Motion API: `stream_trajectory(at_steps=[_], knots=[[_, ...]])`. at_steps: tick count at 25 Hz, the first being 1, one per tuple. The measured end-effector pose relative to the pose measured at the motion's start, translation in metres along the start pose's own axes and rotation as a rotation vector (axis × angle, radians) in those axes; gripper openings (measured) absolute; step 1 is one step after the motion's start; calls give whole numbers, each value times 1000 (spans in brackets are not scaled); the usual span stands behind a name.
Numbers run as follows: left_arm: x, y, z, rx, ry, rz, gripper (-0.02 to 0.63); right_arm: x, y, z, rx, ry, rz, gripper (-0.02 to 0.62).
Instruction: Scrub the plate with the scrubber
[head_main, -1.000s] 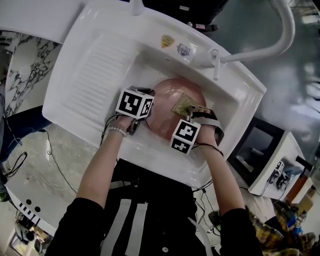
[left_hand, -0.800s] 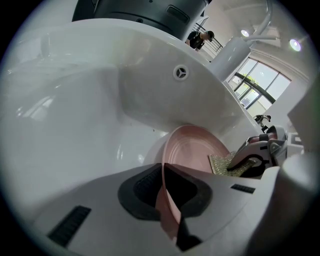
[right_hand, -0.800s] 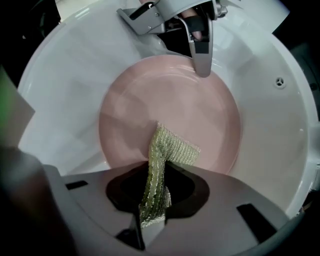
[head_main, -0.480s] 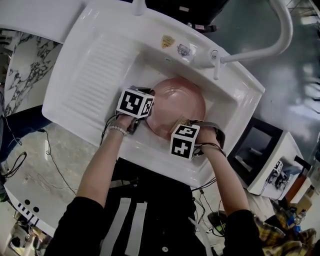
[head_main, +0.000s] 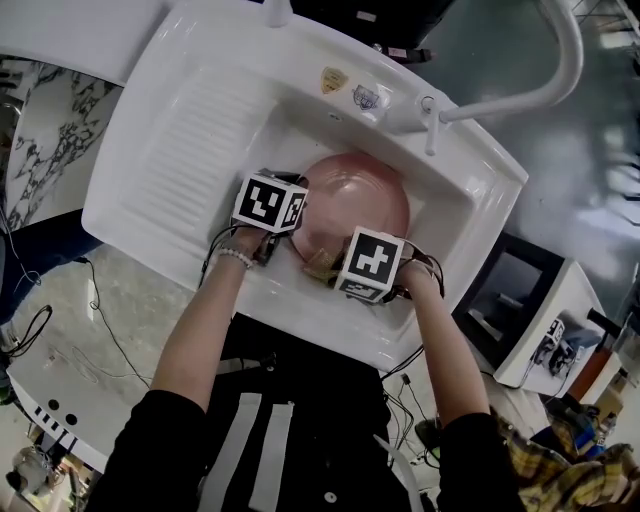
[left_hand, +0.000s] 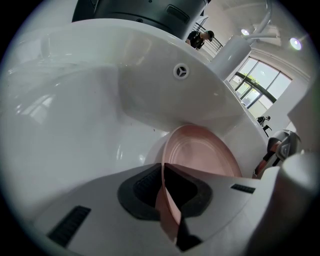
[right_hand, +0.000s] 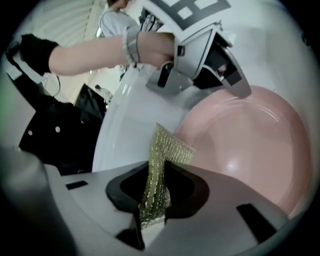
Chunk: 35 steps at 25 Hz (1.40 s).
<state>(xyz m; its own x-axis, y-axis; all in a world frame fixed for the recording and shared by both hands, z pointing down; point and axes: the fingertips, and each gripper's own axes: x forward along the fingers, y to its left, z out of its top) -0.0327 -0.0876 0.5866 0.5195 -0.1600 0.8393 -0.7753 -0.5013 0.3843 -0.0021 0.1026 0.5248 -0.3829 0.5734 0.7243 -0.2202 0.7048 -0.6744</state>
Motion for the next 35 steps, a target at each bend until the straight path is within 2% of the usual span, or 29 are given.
stream_trajectory(at_steps=[2, 5, 9, 14, 17, 21, 24, 27, 33, 35], knots=[[0, 0, 0, 3, 1, 1, 15, -4, -1, 17, 37, -101, 45, 78], [0, -1, -1, 3, 2, 3, 17, -4, -5, 31, 69, -196, 78, 78], [1, -1, -1, -1, 2, 5, 17, -8, -12, 45, 75, -323, 45, 78], [3, 0, -2, 35, 10, 29, 17, -16, -24, 47, 46, -424, -124, 78], [1, -1, 0, 62, 4, 20, 28, -24, -35, 38, 98, -457, -241, 78], [-6, -3, 6, 42, -22, -14, 83, -36, -43, 31, 159, -529, -345, 78], [-17, -6, 15, 51, -64, -17, 89, -51, -49, 27, 218, -598, -427, 78], [-33, -8, 27, 58, -123, -8, 87, -77, -51, 26, 256, -695, -539, 78], [-72, -10, 39, 77, -168, -7, 86, -146, -37, 20, 296, -918, -740, 77], [-88, -15, 49, 97, -202, -11, 63, -167, -32, 16, 321, -974, -806, 77]])
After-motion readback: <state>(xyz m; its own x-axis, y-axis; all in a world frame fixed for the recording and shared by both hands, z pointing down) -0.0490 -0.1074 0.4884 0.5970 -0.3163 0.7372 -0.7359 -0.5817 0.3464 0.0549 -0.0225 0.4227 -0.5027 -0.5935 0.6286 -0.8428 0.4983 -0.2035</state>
